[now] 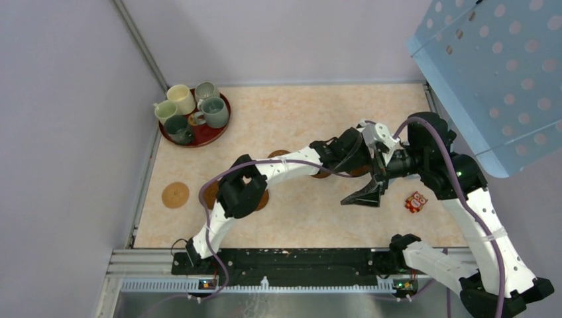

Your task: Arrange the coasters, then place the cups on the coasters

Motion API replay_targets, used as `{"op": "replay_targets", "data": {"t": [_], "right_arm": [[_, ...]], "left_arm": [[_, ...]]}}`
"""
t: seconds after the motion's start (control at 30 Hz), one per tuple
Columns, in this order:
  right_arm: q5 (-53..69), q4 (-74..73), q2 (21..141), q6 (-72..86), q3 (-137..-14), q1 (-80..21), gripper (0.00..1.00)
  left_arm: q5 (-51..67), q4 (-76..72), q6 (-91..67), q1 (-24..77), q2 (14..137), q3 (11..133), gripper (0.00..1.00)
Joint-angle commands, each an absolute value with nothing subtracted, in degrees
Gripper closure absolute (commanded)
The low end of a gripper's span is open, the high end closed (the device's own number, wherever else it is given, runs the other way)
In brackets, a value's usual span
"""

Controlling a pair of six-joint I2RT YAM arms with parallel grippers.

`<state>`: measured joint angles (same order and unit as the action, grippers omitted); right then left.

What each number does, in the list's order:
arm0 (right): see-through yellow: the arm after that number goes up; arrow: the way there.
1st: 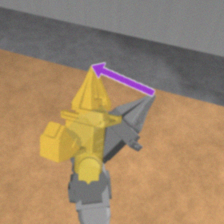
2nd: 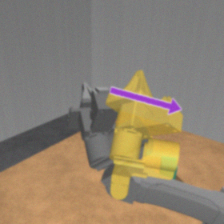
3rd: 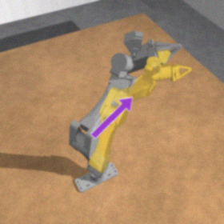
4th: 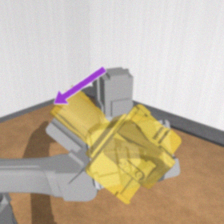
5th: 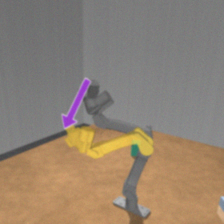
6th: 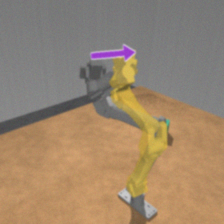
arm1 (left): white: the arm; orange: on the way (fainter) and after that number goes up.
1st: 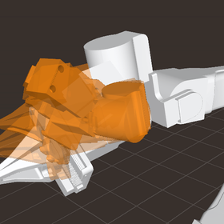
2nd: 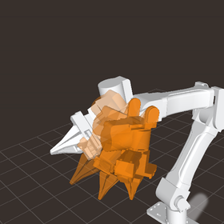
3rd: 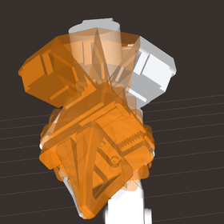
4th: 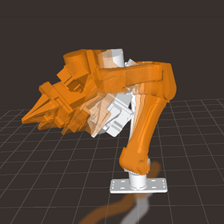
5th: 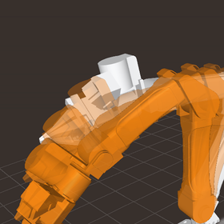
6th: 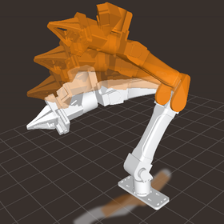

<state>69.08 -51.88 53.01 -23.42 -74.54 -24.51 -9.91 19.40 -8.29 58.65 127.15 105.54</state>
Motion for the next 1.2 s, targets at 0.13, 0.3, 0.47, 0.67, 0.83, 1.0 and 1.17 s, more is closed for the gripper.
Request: {"op": "replay_targets", "data": {"t": [0.13, 0.3, 0.47, 0.67, 0.83, 1.0, 1.17], "right_arm": [[70.92, -50.38, 53.14, -24.37, -74.61, -23.93, 0.17], [70.87, -50.09, 53.32, -24.09, -74.72, -23.92, 0.17], [71.05, -50.15, 53.37, -24.08, -74.82, -23.91, 0.17], [71.0, -49.93, 53.65, -24.0, -74.82, -23.91, 0.17], [70.57, -49.63, 53.95, -23.79, -75.21, -23.91, 0.17], [69.2, -47.33, 54.6, -21.34, -74.97, -23.92, 0.17], [69.66, -44.64, 55.85, -18.88, -75.5, -23.91, 0.17]], "left_arm": [[-8.7, 15.62, -9.99, 58.9, 124.76, 108.04, 0.62], [-8.04, 15.81, -10.38, 59.02, 124.2, 107.24, 0.54], [-7.78, 15.68, -10.62, 58.93, 123.48, 106.35, 0.39], [-8.4, 14.9, -10.5, 58.88, 121.99, 105.03, 0.16], [-9.32, 14.39, -10.52, 58.65, 119.33, 102.68, 0.01], [-9.77, 13.23, -10.65, 56.13, 114.96, 99.59, 0.01], [-7.96, 13.61, -11.35, 51.86, 110.96, 96.77, 0.01]]}}
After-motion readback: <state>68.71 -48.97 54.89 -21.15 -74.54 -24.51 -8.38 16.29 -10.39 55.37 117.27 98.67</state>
